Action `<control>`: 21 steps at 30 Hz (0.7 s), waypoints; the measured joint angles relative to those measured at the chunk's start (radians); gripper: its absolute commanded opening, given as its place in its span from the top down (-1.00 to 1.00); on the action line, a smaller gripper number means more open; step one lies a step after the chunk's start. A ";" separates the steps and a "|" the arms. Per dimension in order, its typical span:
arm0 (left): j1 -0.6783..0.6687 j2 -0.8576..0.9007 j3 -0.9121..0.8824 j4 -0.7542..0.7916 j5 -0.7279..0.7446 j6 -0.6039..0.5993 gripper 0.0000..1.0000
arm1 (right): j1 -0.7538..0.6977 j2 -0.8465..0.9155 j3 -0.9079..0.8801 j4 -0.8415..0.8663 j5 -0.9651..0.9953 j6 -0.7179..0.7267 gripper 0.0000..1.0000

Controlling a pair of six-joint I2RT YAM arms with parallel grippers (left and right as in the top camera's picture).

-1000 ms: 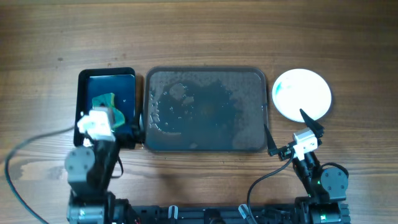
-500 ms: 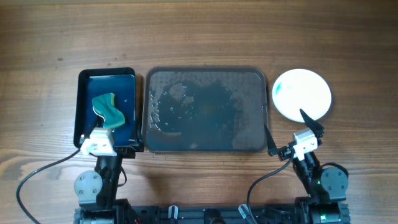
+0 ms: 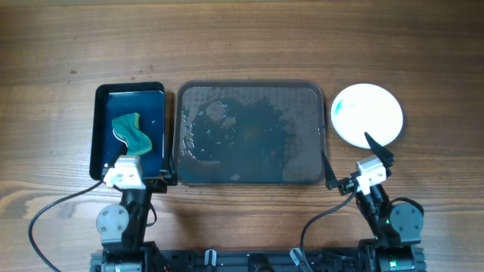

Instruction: Clean dirty plates on tray and stack at the side

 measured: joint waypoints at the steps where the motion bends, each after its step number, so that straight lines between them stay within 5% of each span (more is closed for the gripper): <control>1: 0.000 0.000 0.000 0.000 0.000 0.000 -1.00 | 0.000 0.000 0.000 0.000 0.000 0.000 -0.99; 21: 0.019 0.000 0.000 0.000 0.000 0.000 -1.00 | 0.000 0.000 0.000 0.000 0.000 0.000 -0.99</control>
